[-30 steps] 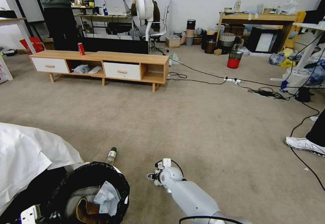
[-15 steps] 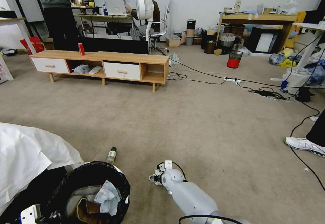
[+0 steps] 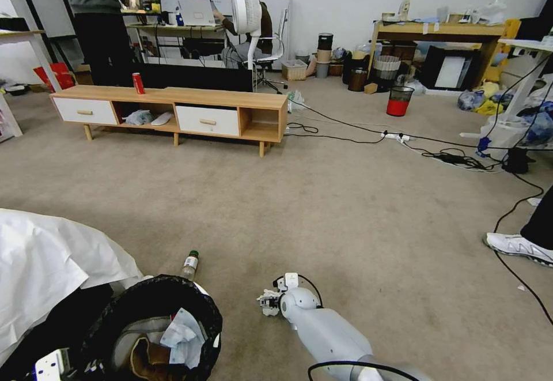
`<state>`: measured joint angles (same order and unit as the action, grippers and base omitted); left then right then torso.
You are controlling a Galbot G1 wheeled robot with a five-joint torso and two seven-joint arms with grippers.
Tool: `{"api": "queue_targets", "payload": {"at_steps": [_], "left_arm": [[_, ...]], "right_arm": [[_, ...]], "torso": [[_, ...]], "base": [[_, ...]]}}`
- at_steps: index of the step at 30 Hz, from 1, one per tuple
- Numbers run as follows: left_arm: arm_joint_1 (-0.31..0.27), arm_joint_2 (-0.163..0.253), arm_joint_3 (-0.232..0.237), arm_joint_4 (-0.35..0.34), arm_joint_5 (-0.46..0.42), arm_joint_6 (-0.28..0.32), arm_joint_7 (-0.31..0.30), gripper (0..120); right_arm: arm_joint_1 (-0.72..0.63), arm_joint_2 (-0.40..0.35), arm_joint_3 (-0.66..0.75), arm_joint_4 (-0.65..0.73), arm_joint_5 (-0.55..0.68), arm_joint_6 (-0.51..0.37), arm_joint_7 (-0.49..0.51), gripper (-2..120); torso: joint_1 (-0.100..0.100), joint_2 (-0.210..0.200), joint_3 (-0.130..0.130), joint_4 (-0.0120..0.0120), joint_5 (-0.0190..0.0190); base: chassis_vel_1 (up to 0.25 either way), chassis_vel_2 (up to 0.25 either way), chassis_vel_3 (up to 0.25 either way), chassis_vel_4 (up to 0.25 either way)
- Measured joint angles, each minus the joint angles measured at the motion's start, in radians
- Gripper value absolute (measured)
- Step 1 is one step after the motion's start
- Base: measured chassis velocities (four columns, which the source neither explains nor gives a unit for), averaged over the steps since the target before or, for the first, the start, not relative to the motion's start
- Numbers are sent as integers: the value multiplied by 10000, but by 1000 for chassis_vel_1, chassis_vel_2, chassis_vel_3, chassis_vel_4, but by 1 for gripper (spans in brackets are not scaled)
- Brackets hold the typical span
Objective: Pick up the trash bin, then pick up the garbage from the floor and place it into the trash bin.
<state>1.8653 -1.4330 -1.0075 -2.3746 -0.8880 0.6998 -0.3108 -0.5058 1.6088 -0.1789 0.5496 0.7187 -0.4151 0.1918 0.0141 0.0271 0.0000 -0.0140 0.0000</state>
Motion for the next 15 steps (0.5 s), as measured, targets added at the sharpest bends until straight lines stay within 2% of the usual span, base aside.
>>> {"api": "queue_targets", "payload": {"at_steps": [15], "left_arm": [[34,-65,-21,-72,5,-31,25,0]], "right_arm": [[72,-5,-35,-376,-520,134,-747,99]], "torso": [[1,0,0,0,0]], "base": [[0,0,0,0]]}}
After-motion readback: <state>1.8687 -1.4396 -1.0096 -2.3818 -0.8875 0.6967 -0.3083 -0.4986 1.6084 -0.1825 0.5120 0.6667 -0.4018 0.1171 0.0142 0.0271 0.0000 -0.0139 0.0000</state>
